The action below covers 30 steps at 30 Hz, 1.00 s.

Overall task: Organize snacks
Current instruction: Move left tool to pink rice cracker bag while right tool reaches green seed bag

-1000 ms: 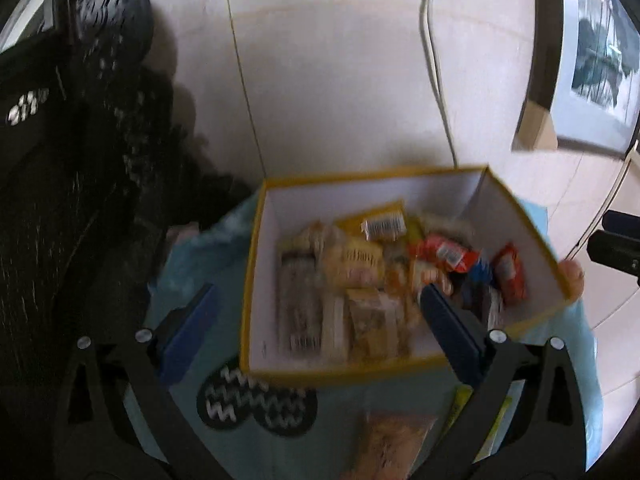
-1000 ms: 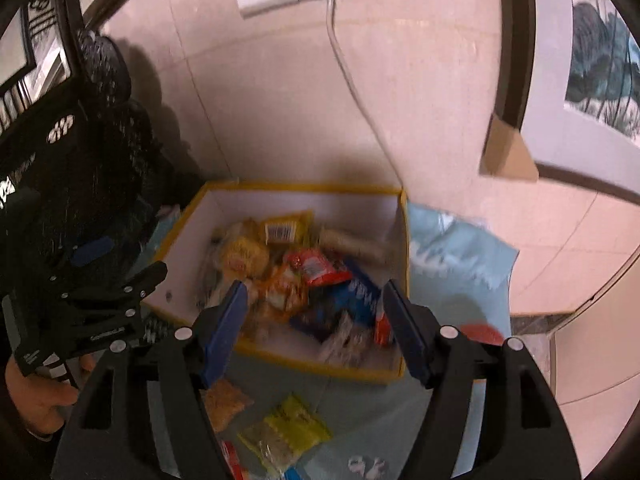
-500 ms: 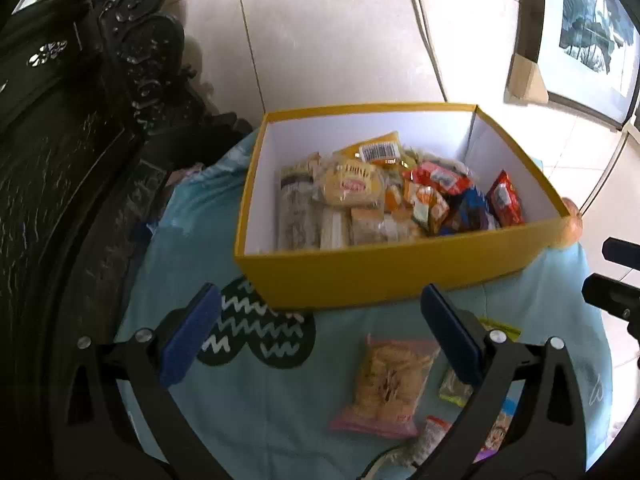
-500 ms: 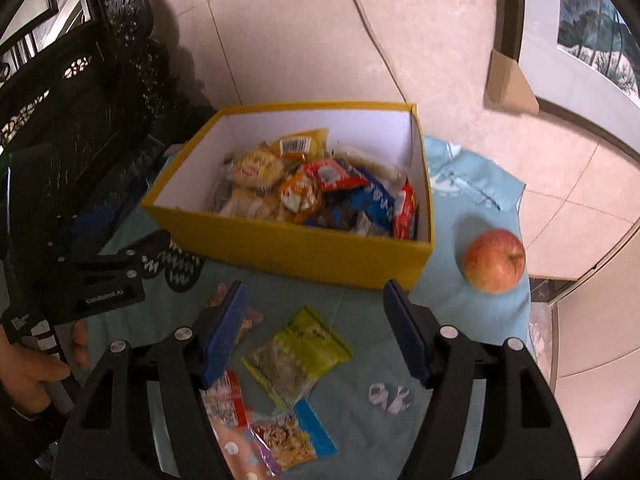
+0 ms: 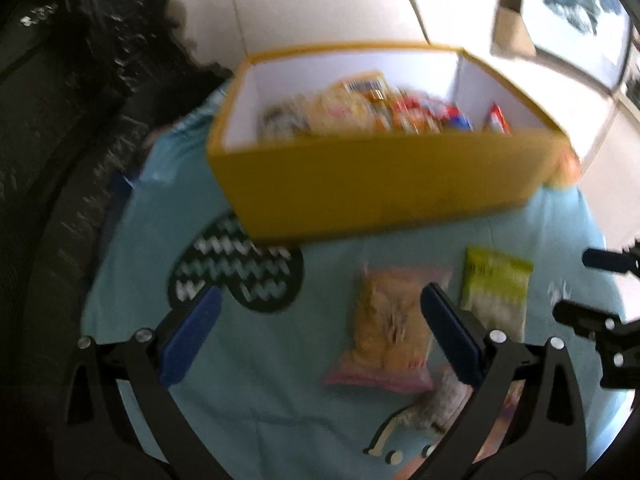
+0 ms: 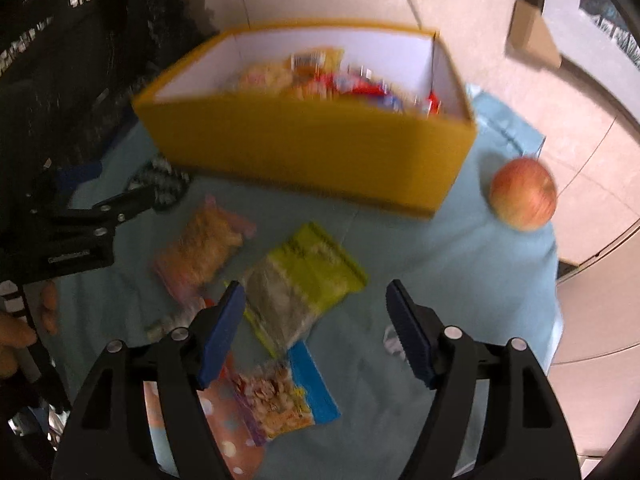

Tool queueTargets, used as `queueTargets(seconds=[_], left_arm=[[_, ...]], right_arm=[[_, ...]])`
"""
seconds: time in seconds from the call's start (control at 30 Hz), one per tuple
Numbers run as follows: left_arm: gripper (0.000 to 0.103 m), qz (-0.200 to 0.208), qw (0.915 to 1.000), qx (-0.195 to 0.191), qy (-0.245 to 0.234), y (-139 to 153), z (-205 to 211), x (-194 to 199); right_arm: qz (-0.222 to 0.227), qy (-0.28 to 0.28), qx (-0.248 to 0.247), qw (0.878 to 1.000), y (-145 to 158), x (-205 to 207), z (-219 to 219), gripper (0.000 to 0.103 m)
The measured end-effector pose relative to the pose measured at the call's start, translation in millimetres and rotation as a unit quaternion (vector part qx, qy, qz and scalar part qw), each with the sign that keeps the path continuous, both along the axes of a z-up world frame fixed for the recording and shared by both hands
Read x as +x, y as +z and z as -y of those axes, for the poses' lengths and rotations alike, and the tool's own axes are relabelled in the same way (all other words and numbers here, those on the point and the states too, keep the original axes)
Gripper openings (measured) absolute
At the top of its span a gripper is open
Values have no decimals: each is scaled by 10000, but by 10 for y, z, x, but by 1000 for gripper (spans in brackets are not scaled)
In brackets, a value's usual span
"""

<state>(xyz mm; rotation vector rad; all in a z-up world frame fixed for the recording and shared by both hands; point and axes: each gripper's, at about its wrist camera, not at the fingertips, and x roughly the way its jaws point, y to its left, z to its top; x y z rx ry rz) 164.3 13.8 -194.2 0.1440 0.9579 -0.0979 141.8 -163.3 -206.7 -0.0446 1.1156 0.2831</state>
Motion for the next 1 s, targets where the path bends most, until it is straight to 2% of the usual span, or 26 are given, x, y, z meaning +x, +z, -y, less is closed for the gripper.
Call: queueTargets(seconds=[0.2, 0.27, 0.4, 0.53, 0.67, 0.83, 1.0], left_arm=[[101, -317, 9985, 69, -447, -415, 136, -96], [101, -329, 9979, 80, -546, -470, 188, -81], [101, -420, 9972, 115, -602, -578, 292, 46], [101, -561, 9957, 403, -613, -752, 353, 173], [101, -537, 9973, 116, -479, -787, 265, 221], [101, -411, 9979, 204, -456, -786, 210, 190], [101, -333, 9990, 255, -171, -767, 7, 160]], right_arm=[[-61, 425, -326, 9985, -290, -27, -166, 74], [-72, 517, -375, 9979, -338, 20, -214, 76], [17, 543, -439, 9976, -403, 150, -307, 90], [66, 640, -527, 9965, -461, 266, -419, 93], [178, 818, -672, 9942, -525, 340, -523, 93], [395, 1055, -602, 9918, -616, 328, -571, 97], [477, 1352, -605, 9878, -625, 284, -588, 97]])
